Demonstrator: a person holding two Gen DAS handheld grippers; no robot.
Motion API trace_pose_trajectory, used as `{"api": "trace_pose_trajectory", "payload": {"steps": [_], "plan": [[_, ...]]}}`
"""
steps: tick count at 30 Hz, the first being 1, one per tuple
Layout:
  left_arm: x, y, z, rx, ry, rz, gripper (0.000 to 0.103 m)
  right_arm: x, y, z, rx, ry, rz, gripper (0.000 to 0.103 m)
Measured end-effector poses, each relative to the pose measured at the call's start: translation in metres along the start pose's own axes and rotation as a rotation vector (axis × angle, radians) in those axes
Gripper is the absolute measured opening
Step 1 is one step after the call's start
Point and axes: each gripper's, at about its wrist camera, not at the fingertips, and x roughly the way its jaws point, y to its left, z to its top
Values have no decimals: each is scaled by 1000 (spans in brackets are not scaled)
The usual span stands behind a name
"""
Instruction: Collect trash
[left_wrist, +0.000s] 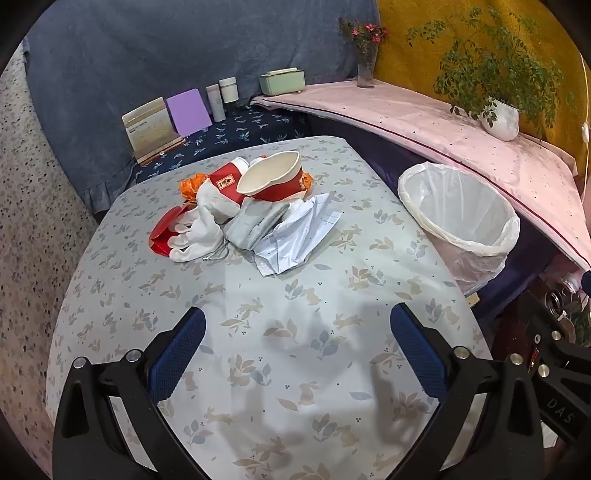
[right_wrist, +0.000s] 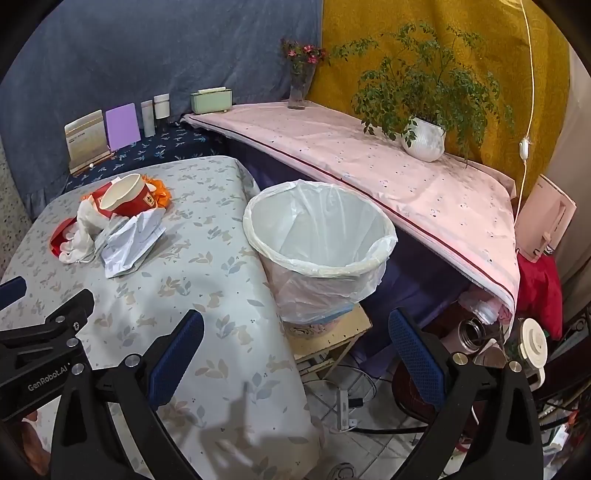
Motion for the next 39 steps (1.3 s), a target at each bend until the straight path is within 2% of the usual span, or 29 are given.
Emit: {"api": "trace_pose_trajectory", "payload": {"steps": [9, 39], "plan": [[5, 9, 0, -6, 11, -11, 95, 1, 0, 2, -2, -2, 0, 96], [7, 3, 0, -3, 2, 24, 93, 6, -4, 1, 5, 3, 1, 96]]}}
